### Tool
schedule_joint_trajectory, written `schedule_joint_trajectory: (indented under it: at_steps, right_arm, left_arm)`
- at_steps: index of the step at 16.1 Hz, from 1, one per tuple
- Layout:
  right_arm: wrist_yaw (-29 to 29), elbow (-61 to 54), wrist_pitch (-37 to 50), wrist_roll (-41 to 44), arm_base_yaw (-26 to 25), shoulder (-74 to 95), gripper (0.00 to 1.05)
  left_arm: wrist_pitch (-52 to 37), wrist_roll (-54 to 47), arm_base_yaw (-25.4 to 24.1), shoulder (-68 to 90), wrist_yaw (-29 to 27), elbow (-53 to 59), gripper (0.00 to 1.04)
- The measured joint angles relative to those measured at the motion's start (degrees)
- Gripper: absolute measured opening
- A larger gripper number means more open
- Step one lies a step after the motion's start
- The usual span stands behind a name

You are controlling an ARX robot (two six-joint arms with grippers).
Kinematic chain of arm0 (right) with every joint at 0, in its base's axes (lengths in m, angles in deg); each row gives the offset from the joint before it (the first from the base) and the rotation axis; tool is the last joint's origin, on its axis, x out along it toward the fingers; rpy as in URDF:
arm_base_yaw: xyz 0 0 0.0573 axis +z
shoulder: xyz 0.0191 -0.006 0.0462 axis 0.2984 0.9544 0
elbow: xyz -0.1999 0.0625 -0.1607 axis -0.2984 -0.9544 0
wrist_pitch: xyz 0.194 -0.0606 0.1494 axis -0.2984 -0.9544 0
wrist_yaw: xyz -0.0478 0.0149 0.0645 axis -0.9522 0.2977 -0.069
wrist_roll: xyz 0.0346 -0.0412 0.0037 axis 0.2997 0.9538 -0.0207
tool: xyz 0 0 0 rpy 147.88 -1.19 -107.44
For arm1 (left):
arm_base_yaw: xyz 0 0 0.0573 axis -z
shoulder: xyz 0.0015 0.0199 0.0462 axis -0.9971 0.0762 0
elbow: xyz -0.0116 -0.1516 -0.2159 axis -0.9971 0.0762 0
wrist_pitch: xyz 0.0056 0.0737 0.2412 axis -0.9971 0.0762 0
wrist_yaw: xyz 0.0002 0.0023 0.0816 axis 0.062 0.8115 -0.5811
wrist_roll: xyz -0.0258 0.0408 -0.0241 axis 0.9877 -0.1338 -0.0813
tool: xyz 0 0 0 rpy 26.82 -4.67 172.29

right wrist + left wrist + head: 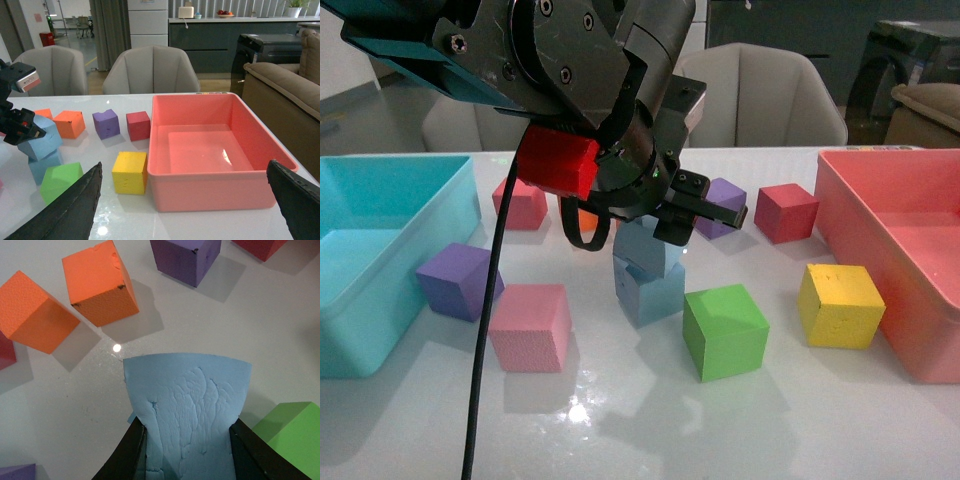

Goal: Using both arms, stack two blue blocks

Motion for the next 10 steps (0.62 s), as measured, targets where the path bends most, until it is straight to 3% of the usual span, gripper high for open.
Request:
schedule_joint_trajectory:
  at_steps: [2, 7, 10]
  right_arm:
    - [0.0, 0.0, 0.0, 0.0, 0.0, 0.0, 0.98]
    - [0.0, 0.0, 0.0, 0.0, 0.0, 0.0, 0.98]
    - [0.0, 0.0, 0.0, 0.0, 0.0, 0.0, 0.98]
  left_arm:
    - [0.1, -0.1, -0.1, 1.2, -0.2, -0.1, 0.41]
    - [0.0, 0.0, -0.4, 1.6, -0.1, -0.5, 0.99]
    - [-1.3, 0.4, -0.3, 1.4, 0.1, -1.2, 0.98]
